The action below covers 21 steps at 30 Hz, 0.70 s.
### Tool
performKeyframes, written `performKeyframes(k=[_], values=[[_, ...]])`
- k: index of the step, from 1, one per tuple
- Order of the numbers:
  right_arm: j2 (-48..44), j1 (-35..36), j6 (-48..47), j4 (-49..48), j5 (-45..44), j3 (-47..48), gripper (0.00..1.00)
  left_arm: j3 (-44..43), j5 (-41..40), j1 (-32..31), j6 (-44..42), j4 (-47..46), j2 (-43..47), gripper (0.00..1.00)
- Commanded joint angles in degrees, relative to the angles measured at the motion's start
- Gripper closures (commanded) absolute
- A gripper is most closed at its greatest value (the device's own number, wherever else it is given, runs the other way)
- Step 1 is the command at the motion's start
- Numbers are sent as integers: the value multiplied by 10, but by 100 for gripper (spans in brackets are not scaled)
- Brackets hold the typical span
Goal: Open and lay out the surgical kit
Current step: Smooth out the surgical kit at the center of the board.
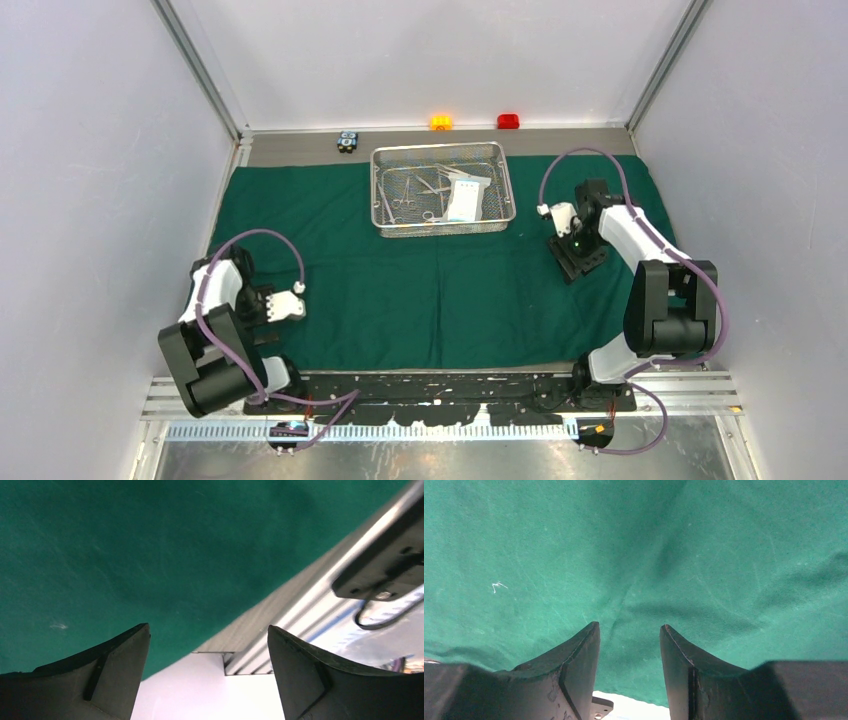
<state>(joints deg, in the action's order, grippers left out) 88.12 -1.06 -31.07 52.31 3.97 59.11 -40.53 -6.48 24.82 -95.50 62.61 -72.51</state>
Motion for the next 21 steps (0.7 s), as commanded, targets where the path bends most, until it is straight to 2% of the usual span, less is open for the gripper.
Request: performKeyframes(k=[1, 11, 13, 21], values=[[-18, 3, -5, -11, -17, -8, 48, 16, 2, 15, -38, -96, -27, 11], [-3, 3, -1, -11, -16, -3, 48, 59, 41, 66, -76, -177, -40, 19], [1, 4, 1, -9, -15, 1, 48, 62, 51, 70, -77, -176, -38, 26], [14, 4, 8, -5, -11, 18, 48, 6, 108, 73, -66, -70, -25, 69]])
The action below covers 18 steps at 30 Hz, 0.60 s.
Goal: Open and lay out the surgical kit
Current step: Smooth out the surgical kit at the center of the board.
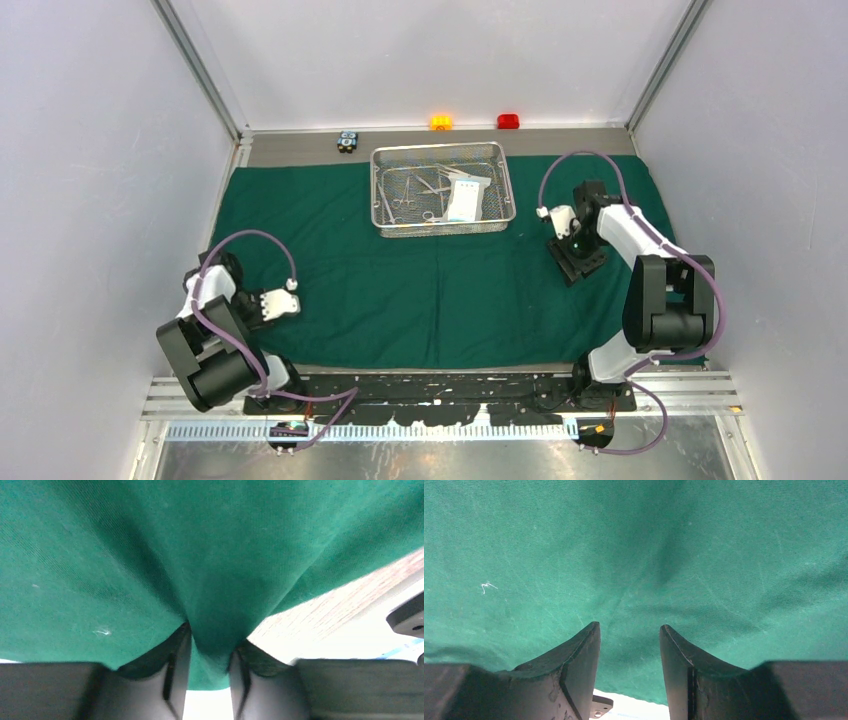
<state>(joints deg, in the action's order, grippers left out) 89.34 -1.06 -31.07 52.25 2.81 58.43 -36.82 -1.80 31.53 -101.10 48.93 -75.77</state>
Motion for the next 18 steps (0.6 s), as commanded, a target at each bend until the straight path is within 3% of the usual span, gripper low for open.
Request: performKeyframes(k=[1, 5, 10, 13, 18], values=[[3, 4, 9, -4, 0, 26, 48, -45, 72, 5, -10, 87, 8, 73], [7, 5, 11, 0, 2, 35, 48, -112, 111, -12, 5, 161, -2, 81], [5, 6, 14, 8, -4, 42, 49, -188, 97, -98, 84, 182, -51, 81], [1, 6, 14, 11, -6, 42, 49, -235, 83, -160, 147, 162, -105, 82], [-10, 7, 14, 16, -14, 33, 49, -385, 76, -216, 243, 168, -230, 77]])
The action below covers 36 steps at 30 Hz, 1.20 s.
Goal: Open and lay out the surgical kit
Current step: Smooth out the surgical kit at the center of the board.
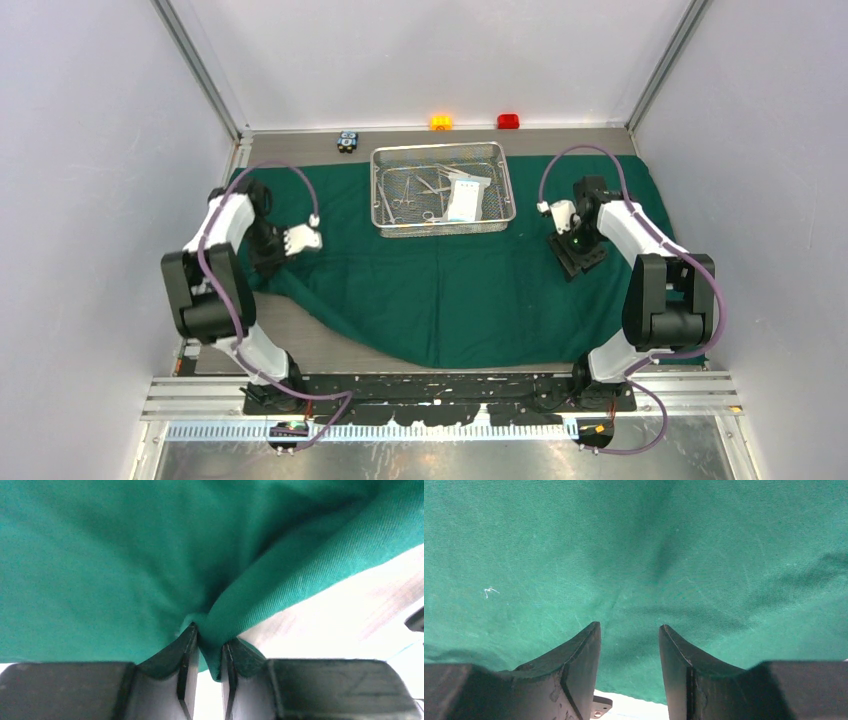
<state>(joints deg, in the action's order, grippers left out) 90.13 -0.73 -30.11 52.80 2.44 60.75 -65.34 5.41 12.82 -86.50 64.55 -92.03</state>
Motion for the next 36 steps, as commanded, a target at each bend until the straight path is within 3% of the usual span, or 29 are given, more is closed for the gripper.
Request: performKeyframes(k=[1, 7, 16, 27, 32, 36], values=[[-21, 4, 3, 12, -13, 7, 49, -130, 4, -33, 109, 20, -89, 75], [-36, 4, 3, 16, -23, -3, 49, -244, -33, -45, 143, 4, -187, 62], [-29, 3, 9, 13, -23, -7, 50, -282, -109, -56, 242, -145, -236, 43], [-24, 3, 14, 9, -21, -14, 50, -330, -104, -56, 339, -212, -214, 31], [-23, 3, 13, 0, -22, -23, 50, -299, -100, -41, 369, -215, -174, 25], [-15, 4, 13, -6, -19, -26, 51, -276, -27, 13, 437, -192, -127, 18]])
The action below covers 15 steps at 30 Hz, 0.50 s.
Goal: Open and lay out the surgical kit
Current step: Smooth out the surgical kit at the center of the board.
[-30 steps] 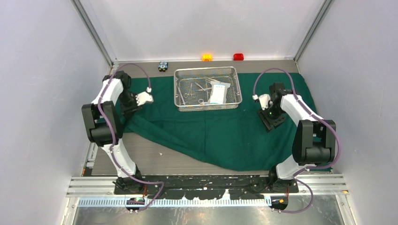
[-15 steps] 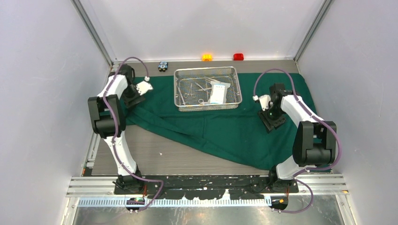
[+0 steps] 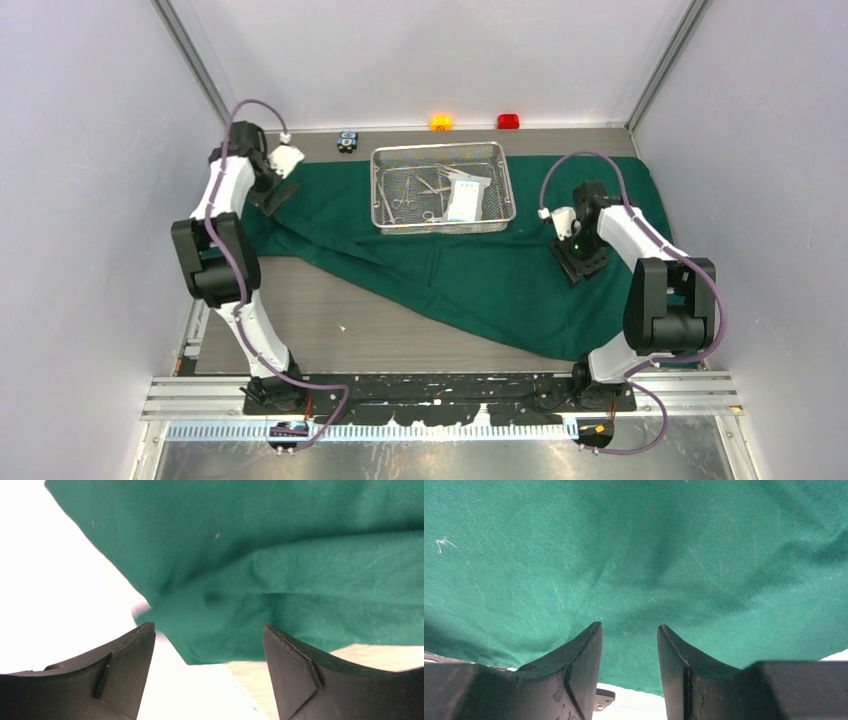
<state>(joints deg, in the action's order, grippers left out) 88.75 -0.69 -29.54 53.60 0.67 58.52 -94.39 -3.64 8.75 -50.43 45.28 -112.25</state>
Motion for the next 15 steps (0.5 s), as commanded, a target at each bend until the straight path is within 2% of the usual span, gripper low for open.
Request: performKeyframes(k=[1, 5, 9, 11, 15], values=[[2, 3, 7, -15, -1, -3, 51, 22, 91, 72, 94, 10, 88, 16], [10, 3, 5, -18, -1, 0, 51, 85, 175, 140, 136, 14, 144, 13], [23, 3, 7, -18, 3, 12, 51, 136, 197, 178, 166, -14, 151, 13], [30, 3, 11, -16, 9, 21, 51, 118, 209, 192, 204, -11, 123, 15], [31, 4, 16, -8, 15, 27, 52, 24, 304, 230, 279, 41, 29, 20]])
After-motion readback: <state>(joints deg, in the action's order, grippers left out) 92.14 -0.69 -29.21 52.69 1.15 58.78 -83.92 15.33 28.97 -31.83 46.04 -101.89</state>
